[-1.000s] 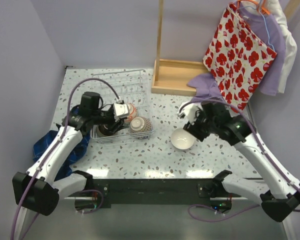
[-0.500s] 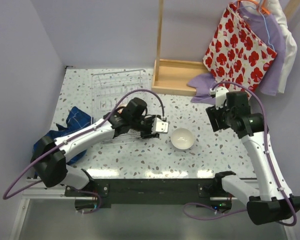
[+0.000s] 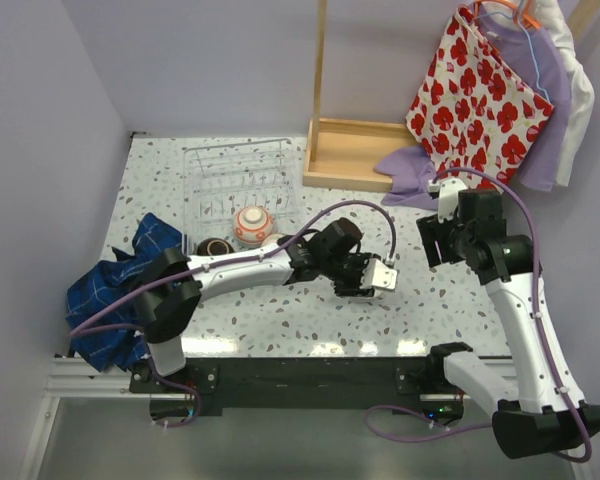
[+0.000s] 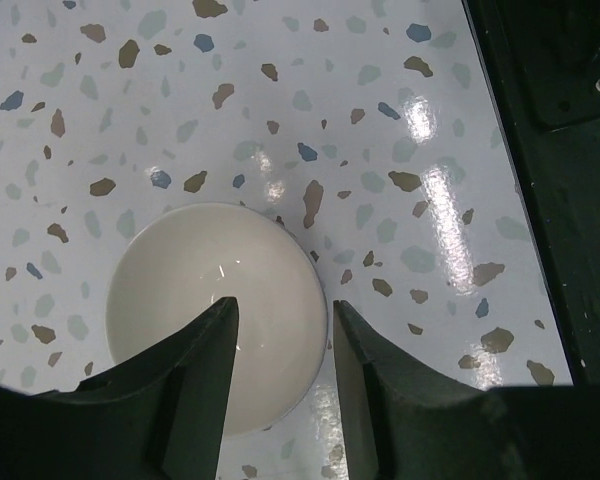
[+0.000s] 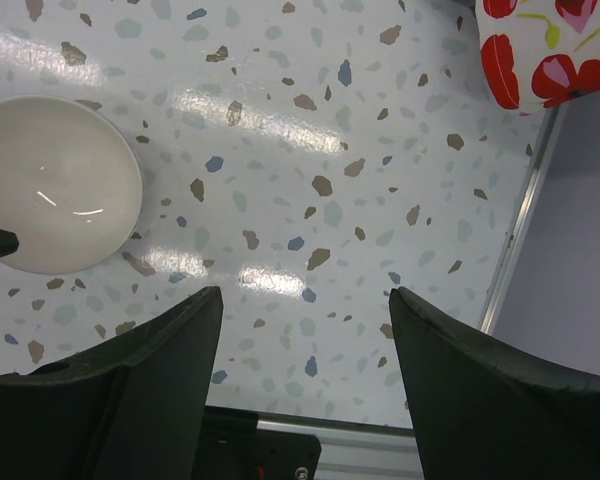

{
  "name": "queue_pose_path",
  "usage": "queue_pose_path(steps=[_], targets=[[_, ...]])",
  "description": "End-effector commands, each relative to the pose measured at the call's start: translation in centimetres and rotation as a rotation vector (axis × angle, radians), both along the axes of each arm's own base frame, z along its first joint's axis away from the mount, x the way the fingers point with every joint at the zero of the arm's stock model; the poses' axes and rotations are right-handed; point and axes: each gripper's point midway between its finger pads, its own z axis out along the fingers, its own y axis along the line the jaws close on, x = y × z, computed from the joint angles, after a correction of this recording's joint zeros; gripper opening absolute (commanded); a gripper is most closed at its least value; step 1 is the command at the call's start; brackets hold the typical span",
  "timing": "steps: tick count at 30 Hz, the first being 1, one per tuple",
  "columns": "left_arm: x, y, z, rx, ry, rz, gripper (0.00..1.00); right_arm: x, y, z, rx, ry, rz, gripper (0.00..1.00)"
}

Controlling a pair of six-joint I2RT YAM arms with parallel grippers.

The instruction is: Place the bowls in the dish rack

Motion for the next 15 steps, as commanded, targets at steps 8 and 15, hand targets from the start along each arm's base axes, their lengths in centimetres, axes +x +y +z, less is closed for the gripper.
queue_pose_path(steps=[8,15], targets=[[-0.3,-3.3,-1.8,-0.006,0.058,0.042,0.46,0.6,-0.9,1.6,-0.002,-0.098,-0.069,0.75],[1.0,-4.1,-2.4,0.008,0.062,0.128,0.17,1.0,-0.8,1.9,0.002,-0.111,-0.065,0.75]])
